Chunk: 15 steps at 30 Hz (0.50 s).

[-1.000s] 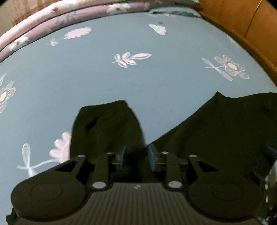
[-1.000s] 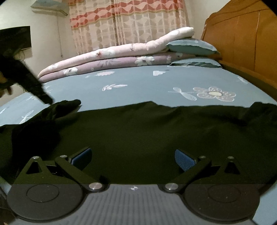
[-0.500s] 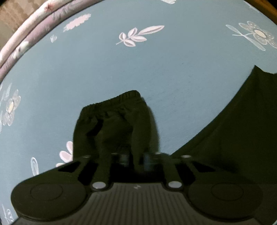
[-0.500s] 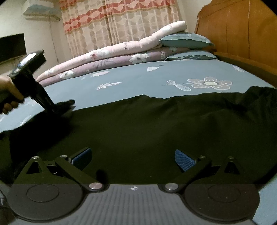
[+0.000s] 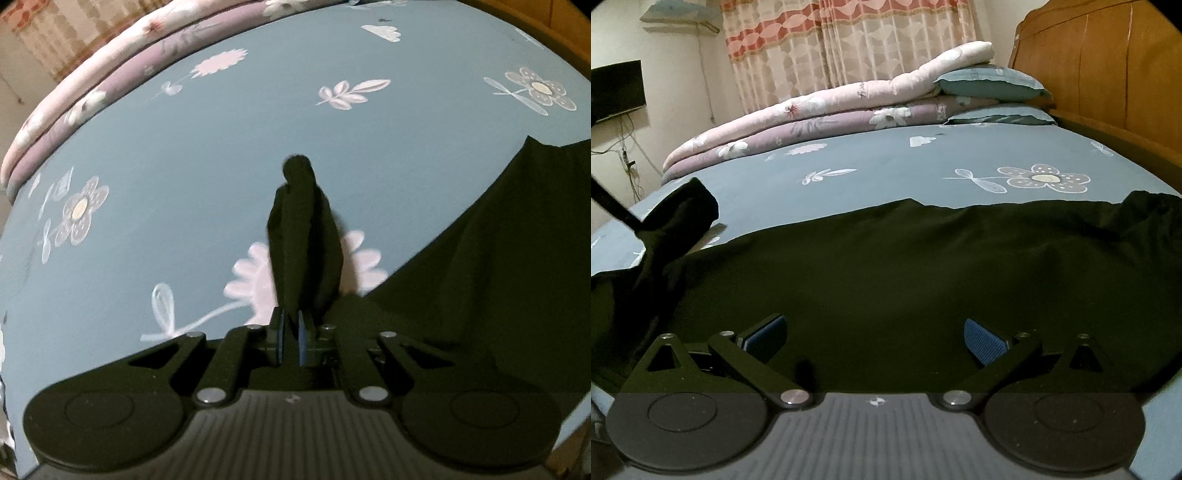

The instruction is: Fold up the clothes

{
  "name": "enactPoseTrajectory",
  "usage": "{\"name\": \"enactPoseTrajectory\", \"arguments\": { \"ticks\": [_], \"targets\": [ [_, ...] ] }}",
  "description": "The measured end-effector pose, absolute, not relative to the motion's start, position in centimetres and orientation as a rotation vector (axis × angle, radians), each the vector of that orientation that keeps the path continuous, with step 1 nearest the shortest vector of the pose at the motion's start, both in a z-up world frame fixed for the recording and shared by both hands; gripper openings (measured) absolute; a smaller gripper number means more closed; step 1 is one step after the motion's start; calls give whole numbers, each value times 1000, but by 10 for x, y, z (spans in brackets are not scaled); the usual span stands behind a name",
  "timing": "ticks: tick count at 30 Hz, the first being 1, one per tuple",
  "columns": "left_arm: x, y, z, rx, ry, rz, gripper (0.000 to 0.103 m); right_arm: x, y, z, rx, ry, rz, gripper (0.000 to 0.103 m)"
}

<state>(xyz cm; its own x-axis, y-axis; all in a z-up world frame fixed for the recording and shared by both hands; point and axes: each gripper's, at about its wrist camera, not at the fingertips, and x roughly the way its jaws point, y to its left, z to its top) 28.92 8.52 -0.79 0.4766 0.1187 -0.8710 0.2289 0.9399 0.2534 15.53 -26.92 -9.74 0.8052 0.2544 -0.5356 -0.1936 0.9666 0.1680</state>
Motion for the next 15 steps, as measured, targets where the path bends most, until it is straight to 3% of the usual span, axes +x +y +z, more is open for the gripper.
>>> {"name": "enactPoseTrajectory", "arguments": {
  "ticks": [7, 11, 13, 15],
  "targets": [
    [258, 123, -4, 274, 1074, -61, 3, 150, -249, -81, 60, 577, 267, 103],
    [250, 129, 2, 168, 1067, -102, 8, 144, -239, -72, 33, 563, 290, 103],
    [253, 122, 8, 142, 1066, -138, 13, 140, -235, -67, 20, 554, 301, 103],
    [260, 105, 12, 126, 1054, -184, 34, 135, -232, -63, 14, 549, 299, 103]
  ]
}}
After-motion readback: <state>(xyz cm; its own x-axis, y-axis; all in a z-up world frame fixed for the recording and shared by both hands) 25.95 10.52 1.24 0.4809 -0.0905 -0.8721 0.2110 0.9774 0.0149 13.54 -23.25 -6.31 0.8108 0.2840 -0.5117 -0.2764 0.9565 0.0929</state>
